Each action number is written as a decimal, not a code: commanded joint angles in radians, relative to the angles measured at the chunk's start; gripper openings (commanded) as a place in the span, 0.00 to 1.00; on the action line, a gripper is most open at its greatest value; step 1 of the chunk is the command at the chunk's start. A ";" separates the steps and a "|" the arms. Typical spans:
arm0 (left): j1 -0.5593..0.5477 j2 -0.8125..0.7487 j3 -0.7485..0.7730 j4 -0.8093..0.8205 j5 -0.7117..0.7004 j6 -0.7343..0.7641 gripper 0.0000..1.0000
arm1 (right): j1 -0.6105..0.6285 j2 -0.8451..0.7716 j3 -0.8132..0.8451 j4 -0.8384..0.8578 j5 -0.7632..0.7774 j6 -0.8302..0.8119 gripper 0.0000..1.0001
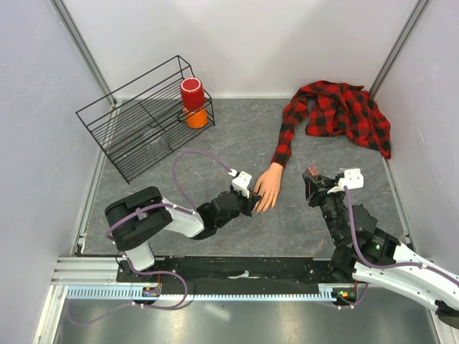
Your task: Paint the nails
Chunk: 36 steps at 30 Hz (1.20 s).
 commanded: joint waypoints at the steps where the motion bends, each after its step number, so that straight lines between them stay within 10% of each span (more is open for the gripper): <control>1: 0.005 -0.006 -0.010 0.038 0.008 -0.016 0.02 | -0.004 -0.010 -0.003 0.033 -0.008 -0.002 0.00; 36: -0.011 -0.012 -0.022 0.041 0.030 -0.028 0.02 | -0.002 -0.012 -0.006 0.036 -0.010 -0.002 0.00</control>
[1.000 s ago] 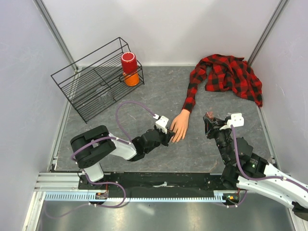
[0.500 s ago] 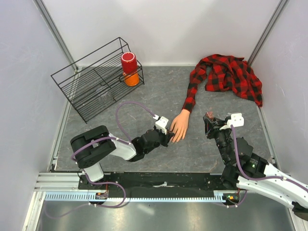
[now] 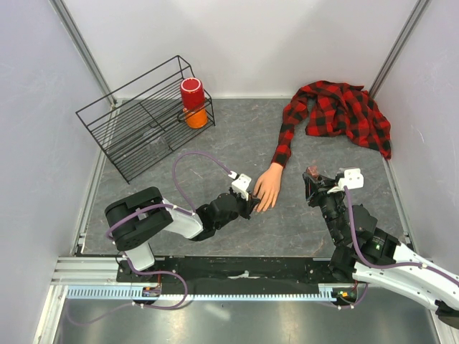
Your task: Paint the nails
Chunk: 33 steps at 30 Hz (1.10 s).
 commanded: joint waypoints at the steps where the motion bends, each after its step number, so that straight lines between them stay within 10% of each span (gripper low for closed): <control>1: -0.008 -0.012 0.002 0.043 0.004 -0.025 0.02 | -0.004 -0.013 -0.008 0.035 -0.009 -0.002 0.00; 19: 0.011 -0.055 0.045 0.018 -0.004 0.027 0.02 | -0.004 0.002 0.000 0.037 -0.014 -0.004 0.00; 28: 0.032 -0.461 0.128 -0.399 -0.068 0.051 0.02 | -0.004 0.065 0.063 0.029 -0.112 -0.024 0.00; 33: 0.109 -0.746 0.316 -0.736 0.143 0.011 0.02 | -0.004 0.160 0.168 -0.012 -0.366 -0.056 0.00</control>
